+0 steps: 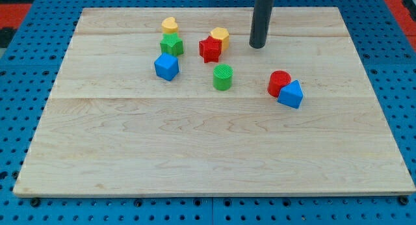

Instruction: Push the yellow hexagon closer to the green star and yellow heart

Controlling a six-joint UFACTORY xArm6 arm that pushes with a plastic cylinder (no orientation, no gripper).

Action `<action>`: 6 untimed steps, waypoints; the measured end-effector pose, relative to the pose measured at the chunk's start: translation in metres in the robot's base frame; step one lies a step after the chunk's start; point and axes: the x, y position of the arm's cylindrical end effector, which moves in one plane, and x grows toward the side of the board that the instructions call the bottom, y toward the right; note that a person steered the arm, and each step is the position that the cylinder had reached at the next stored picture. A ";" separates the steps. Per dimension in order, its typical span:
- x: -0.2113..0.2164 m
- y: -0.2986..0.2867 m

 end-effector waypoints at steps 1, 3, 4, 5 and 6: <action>-0.014 -0.040; -0.019 -0.066; -0.020 -0.086; -0.025 -0.123; -0.027 -0.138</action>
